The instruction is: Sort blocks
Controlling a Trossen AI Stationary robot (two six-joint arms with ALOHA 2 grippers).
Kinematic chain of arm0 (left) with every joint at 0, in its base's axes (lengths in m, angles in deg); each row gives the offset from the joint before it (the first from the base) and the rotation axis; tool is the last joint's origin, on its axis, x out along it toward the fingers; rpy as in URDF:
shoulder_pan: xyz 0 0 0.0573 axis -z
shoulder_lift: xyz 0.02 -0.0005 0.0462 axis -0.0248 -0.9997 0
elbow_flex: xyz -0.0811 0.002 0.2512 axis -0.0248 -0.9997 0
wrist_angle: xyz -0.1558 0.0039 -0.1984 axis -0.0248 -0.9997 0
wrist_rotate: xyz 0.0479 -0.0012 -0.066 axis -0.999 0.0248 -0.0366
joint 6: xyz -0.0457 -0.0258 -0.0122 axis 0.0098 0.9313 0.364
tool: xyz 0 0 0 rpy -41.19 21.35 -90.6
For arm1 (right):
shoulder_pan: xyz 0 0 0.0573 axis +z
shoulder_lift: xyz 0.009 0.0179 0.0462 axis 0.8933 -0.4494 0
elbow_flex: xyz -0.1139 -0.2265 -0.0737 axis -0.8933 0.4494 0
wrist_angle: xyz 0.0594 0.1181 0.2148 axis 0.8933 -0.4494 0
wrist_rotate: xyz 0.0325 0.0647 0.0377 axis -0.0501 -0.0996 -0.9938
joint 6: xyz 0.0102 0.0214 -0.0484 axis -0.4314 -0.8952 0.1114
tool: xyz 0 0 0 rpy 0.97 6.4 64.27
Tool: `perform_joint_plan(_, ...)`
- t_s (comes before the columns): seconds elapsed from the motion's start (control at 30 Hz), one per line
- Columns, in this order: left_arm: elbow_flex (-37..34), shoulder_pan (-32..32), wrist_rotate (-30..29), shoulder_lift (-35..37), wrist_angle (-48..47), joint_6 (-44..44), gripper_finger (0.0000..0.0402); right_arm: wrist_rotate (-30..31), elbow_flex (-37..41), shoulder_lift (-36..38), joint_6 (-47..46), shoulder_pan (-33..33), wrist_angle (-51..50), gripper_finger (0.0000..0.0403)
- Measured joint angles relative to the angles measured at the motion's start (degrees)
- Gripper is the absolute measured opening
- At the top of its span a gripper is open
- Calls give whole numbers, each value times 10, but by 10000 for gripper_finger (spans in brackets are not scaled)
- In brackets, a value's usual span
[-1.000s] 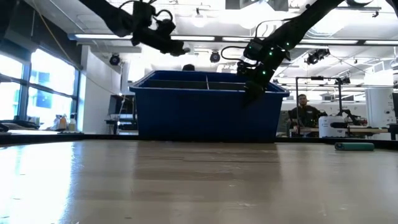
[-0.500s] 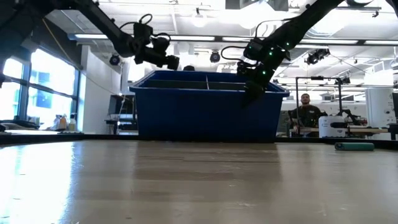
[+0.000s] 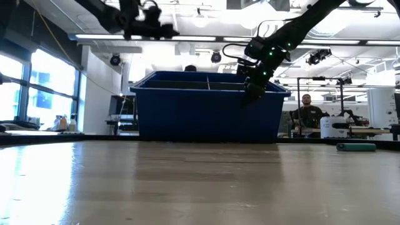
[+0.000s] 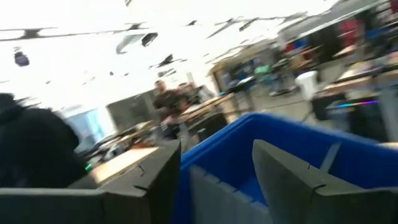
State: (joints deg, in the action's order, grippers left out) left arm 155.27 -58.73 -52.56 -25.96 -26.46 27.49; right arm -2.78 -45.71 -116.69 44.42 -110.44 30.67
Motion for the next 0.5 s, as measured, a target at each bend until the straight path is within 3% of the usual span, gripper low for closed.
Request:
perform_joint_plan(0.1,-47,20,28,61,4,-9,165,0,0,0,0,0,0,194)
perform_joint_plan(0.37,-218,111,31,234,11,-13,135,-3,0,0,-60,3,8,194)
perform_joint_plan(0.5,-304,160,47,280,11,-1,127,-3,0,0,-62,3,9,194)
